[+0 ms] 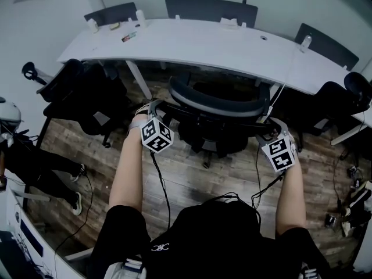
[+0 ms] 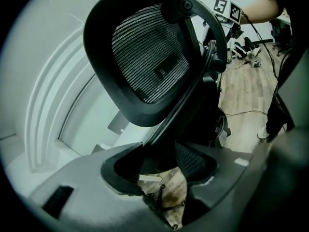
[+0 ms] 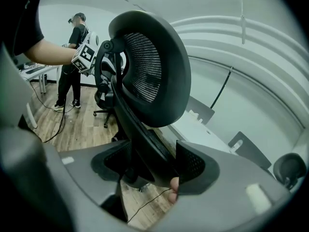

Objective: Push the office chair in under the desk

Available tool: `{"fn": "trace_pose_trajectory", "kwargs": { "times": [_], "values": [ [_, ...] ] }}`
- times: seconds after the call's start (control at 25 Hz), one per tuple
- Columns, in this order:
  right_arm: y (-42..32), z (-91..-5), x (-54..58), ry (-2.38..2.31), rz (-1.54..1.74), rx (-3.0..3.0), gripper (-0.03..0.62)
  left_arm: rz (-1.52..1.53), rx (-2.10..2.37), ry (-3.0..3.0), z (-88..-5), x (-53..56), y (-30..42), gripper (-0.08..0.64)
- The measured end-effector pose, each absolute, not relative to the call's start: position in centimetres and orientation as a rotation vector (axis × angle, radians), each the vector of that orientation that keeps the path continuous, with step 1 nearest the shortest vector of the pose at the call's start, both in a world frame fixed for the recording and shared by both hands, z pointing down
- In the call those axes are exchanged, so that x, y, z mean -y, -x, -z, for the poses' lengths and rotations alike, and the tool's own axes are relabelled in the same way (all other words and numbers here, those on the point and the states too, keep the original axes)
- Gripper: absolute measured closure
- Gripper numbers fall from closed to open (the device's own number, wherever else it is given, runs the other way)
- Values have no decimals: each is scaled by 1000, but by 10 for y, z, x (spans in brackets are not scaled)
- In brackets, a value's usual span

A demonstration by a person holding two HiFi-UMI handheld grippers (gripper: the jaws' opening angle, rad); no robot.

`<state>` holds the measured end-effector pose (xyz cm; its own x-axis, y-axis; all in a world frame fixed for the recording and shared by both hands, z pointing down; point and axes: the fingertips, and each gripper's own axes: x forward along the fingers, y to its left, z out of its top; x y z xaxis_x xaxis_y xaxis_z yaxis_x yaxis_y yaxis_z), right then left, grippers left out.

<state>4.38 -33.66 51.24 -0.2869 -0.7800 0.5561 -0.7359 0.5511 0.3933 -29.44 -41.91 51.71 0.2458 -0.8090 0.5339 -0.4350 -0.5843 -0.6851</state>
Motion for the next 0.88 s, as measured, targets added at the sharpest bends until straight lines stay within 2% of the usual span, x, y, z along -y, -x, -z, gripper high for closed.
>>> {"fn": "trace_pose_trajectory", "kwargs": {
  "times": [0.88],
  "values": [
    [-39, -510, 423, -1198, 68, 2099, 291, 1327, -1152, 2098, -515, 509, 297, 342]
  ]
}}
